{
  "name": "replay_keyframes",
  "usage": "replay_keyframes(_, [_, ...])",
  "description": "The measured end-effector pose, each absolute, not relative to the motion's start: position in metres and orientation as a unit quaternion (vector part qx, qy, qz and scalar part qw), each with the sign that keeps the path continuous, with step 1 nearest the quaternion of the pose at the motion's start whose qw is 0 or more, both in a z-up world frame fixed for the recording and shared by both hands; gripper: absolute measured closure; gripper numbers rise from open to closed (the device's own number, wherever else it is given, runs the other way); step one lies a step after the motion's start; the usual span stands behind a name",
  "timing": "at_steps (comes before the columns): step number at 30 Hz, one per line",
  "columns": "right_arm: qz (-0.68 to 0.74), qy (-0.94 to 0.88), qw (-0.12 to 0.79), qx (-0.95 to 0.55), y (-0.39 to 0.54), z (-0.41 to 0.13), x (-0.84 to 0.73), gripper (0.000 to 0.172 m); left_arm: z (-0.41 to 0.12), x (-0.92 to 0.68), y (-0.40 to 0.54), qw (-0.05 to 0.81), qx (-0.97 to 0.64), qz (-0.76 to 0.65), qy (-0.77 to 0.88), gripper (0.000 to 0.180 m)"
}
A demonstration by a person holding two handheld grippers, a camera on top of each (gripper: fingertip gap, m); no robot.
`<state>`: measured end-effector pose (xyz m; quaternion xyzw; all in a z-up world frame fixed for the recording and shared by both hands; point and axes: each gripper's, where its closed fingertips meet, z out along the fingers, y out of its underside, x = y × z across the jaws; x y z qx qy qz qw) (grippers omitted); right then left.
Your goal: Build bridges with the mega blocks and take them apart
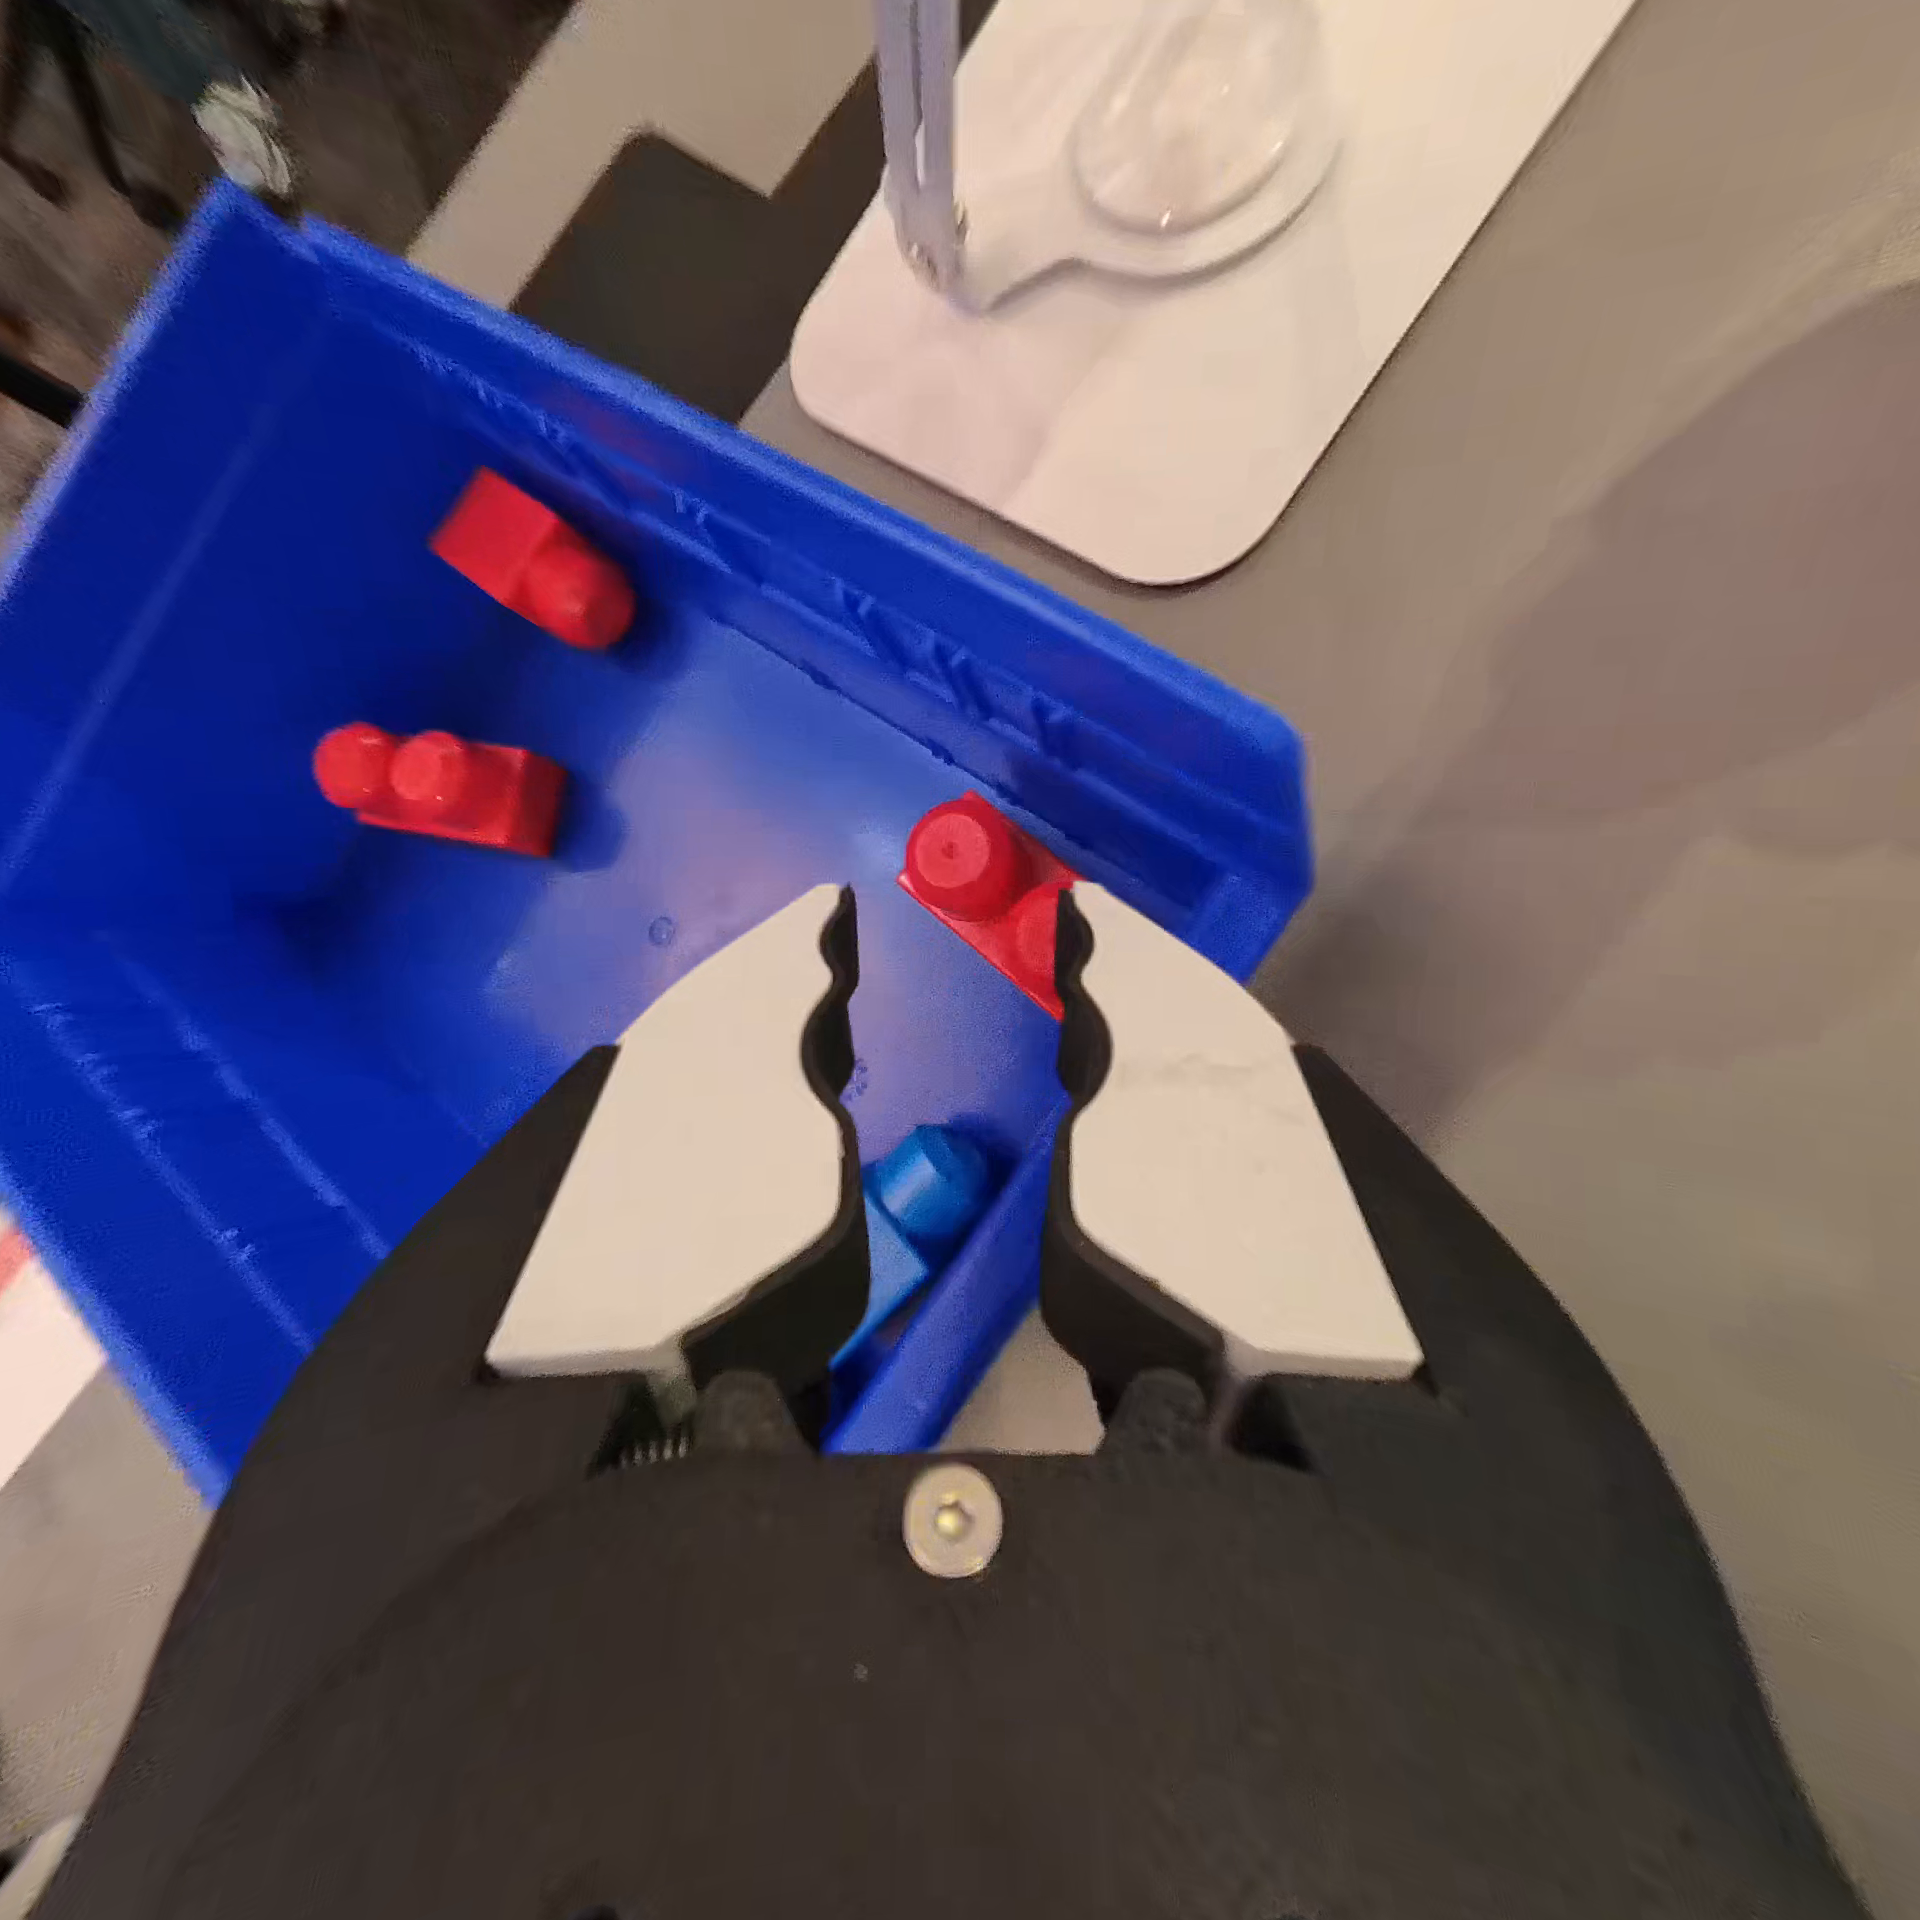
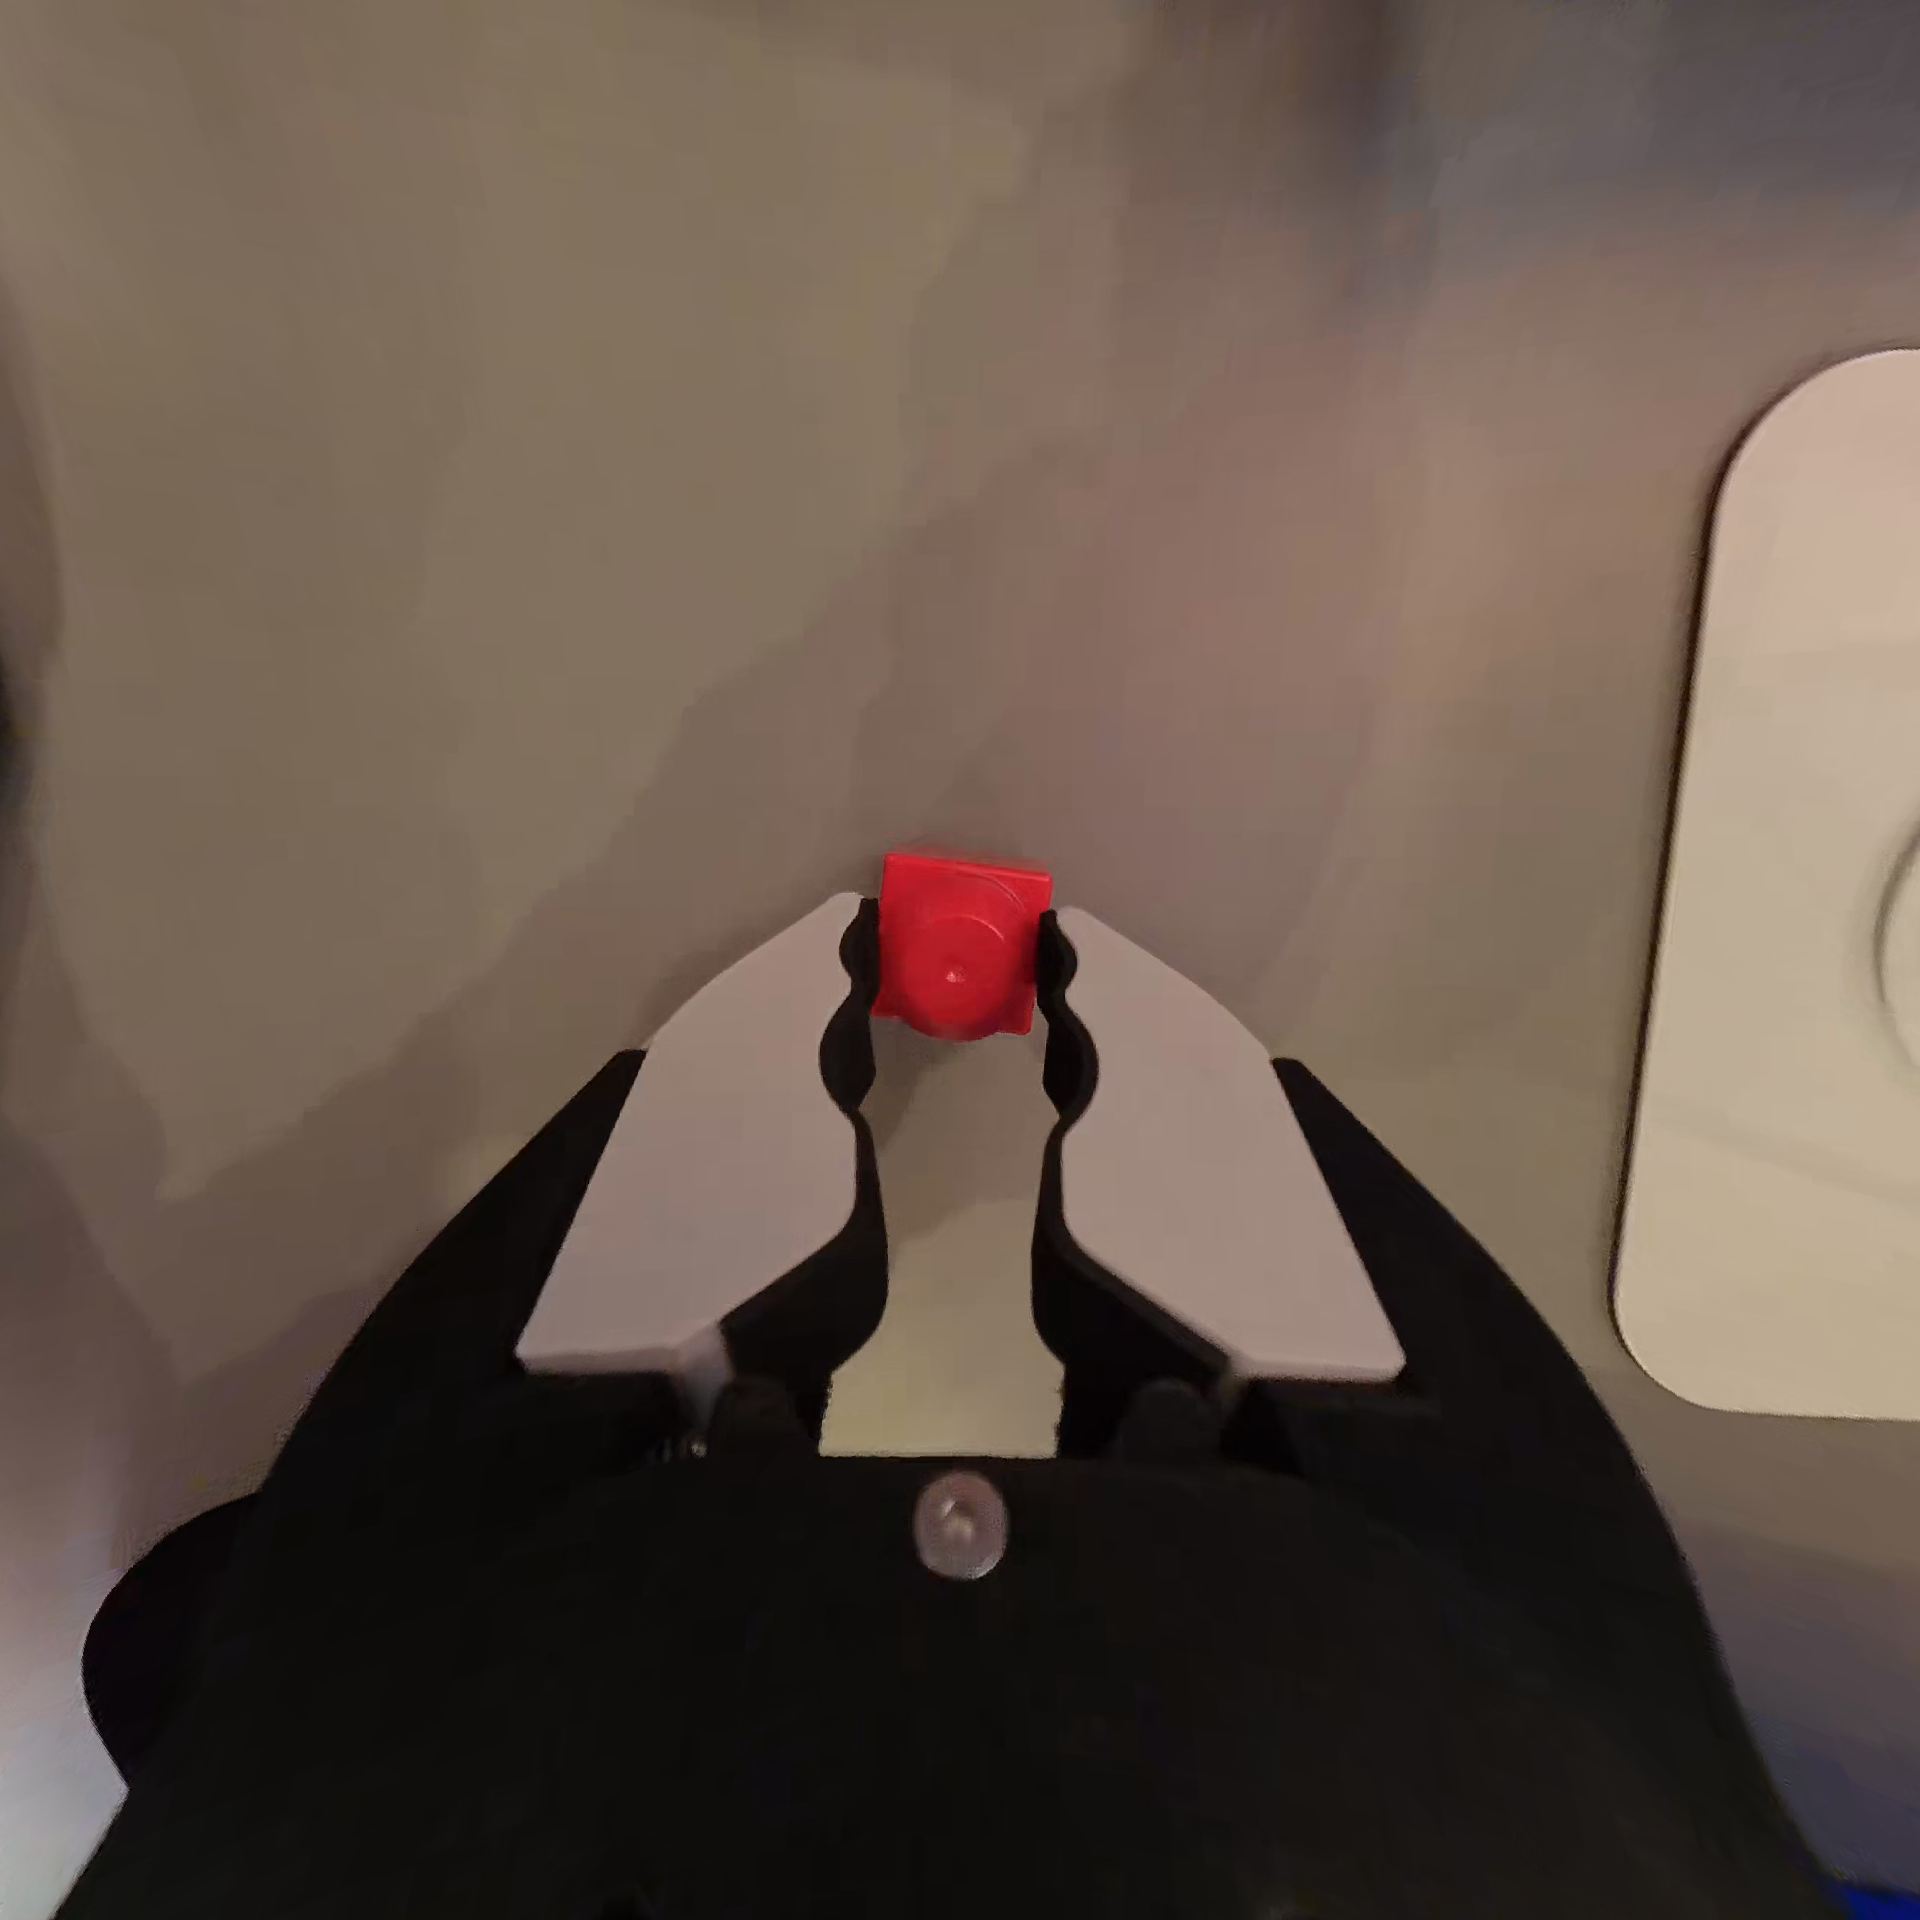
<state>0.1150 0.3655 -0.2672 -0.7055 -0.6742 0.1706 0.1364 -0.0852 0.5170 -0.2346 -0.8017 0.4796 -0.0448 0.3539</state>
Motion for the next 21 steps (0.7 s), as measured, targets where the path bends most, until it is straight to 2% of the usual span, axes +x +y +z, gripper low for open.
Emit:
replay_keyframes(12, [0.168, -0.696, 0.135, -0.685, 0.361, -0.267, 0.101, 0.142, -0.280, -0.073, 0.538, 0.184, -0.841, -0.112, 0.497, 0.153])
replay_keyframes(21, [0.165, -0.694, 0.150, -0.685, 0.363, -0.266, 0.098, 0.143, -0.267, -0.094, 0.556, 0.214, -0.844, -0.073, 0.486, 0.153])
